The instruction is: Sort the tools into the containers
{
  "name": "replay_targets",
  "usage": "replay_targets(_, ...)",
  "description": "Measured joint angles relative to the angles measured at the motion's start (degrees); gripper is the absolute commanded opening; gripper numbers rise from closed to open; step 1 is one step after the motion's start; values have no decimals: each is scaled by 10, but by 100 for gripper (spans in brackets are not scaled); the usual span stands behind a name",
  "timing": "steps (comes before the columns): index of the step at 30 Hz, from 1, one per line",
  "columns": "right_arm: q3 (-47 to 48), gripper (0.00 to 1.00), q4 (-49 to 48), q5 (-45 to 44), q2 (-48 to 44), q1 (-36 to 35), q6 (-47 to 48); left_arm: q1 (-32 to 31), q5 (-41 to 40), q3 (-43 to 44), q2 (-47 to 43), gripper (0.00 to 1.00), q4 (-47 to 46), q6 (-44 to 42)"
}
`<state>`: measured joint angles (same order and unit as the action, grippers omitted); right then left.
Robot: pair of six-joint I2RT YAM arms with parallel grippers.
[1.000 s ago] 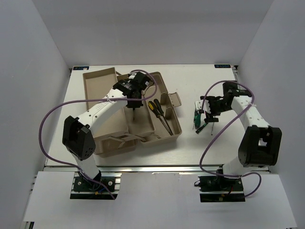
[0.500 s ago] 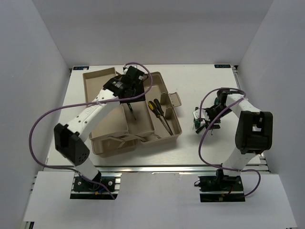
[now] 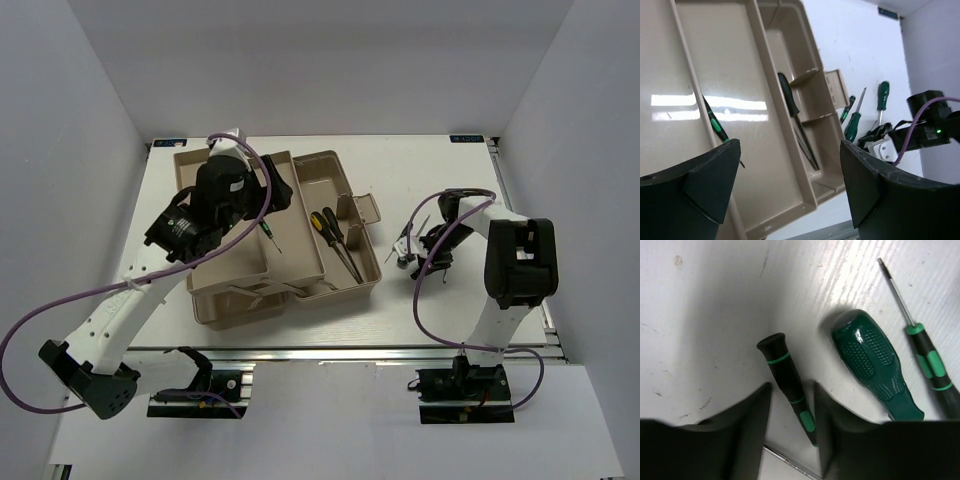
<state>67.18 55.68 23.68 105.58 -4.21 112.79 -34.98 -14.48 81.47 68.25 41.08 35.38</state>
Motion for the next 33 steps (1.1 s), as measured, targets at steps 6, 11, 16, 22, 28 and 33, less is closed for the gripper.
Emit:
replay_targets(6,-10,3,0,-9,-9,-1,2,0,14,-59,-2,90,-11,17)
replay_targets(11,-22,0,18,11,-32,-1,2,0,23,-75,-3,90,-23,24)
replay_targets(16,9,0,99,79,-122,-5,3,0,30,-78,-9,90,-40,24)
replay_targets(22,144,0,148,202,-196,-25,-50,0,31,-81,-17,90,-56,24)
replay_targets(28,185,0,-195,271,-234,-141,-635,0,31,-99,-38,90,-68,24)
replay_targets(33,188,0,-410,137,-189,-281,-1093,0,25,-99,-62,89,-72,20)
